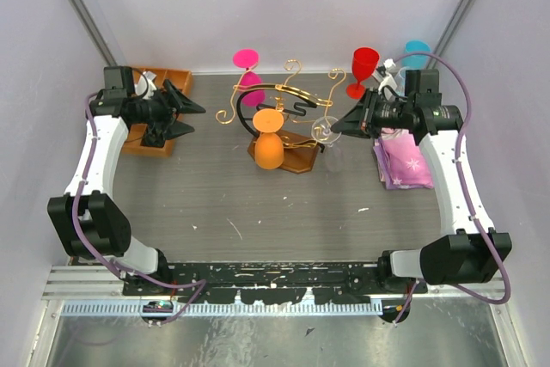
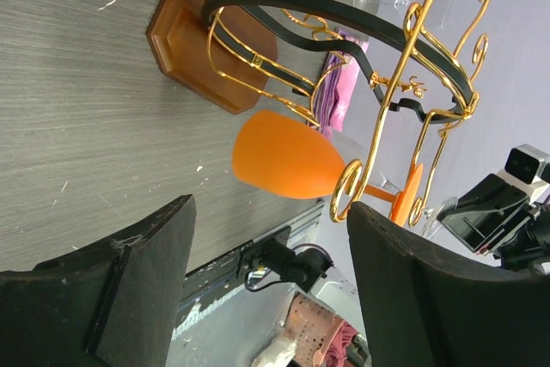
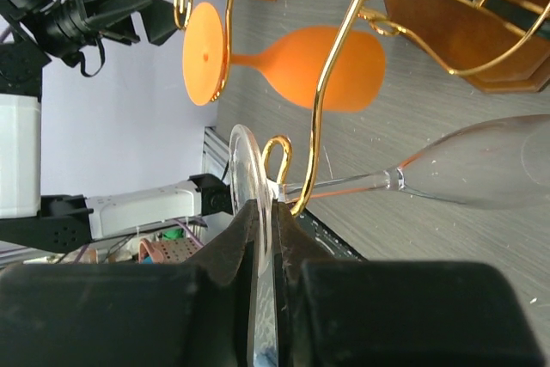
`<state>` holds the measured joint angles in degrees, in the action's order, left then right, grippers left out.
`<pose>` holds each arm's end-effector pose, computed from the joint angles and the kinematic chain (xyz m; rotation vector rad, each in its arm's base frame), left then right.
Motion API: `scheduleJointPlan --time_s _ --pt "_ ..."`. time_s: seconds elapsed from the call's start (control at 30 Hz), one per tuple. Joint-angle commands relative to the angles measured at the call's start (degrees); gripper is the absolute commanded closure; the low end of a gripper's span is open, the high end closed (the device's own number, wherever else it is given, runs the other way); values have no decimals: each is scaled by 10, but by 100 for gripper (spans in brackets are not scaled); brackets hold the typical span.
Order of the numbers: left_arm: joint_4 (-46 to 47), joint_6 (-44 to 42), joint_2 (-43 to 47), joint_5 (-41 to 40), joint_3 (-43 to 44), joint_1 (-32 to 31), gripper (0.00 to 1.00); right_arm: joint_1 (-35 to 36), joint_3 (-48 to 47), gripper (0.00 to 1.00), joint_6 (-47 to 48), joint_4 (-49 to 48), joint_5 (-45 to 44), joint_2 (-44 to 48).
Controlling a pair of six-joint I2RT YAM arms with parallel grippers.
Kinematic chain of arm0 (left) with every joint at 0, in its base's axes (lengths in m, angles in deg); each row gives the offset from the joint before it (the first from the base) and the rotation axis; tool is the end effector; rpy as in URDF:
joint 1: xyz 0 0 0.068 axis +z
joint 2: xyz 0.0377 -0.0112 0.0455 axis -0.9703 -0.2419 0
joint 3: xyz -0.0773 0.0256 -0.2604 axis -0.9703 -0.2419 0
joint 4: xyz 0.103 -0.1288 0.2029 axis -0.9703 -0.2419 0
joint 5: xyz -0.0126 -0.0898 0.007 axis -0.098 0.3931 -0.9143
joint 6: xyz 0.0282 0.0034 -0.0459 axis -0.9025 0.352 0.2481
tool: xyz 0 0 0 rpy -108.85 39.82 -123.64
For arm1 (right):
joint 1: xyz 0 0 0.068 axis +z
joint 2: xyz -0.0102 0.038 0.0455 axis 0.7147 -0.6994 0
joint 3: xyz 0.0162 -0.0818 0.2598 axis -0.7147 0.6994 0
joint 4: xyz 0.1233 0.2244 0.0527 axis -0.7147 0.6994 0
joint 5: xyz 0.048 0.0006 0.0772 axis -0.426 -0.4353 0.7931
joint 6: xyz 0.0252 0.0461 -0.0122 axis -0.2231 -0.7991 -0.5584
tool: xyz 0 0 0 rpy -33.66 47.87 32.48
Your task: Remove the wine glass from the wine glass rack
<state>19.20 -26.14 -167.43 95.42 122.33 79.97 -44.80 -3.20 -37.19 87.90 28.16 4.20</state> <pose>0.3208 -0.0023 0.3377 -0.6264 2.3989 -1.2096 0.2617 0.0317 0.3877 0.0599 2.2957 1.2955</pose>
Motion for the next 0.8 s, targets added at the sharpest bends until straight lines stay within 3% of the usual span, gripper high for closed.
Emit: scheduleJointPlan --time_s 0.0,0.23,0.47,0.77 --pt "-6 1 -4 22 -6 -1 22 -11 -7 99 -31 -80 15 14" --pt "-7 0 -1 22 -3 -1 23 -1 -34 99 -86 -164 48 -37" --pt "-4 -6 13 31 38 -1 24 66 -93 99 -82 -169 42 -94" --pt "-65 -23 28 11 79 -1 23 77 -222 99 -129 -176 58 -115"
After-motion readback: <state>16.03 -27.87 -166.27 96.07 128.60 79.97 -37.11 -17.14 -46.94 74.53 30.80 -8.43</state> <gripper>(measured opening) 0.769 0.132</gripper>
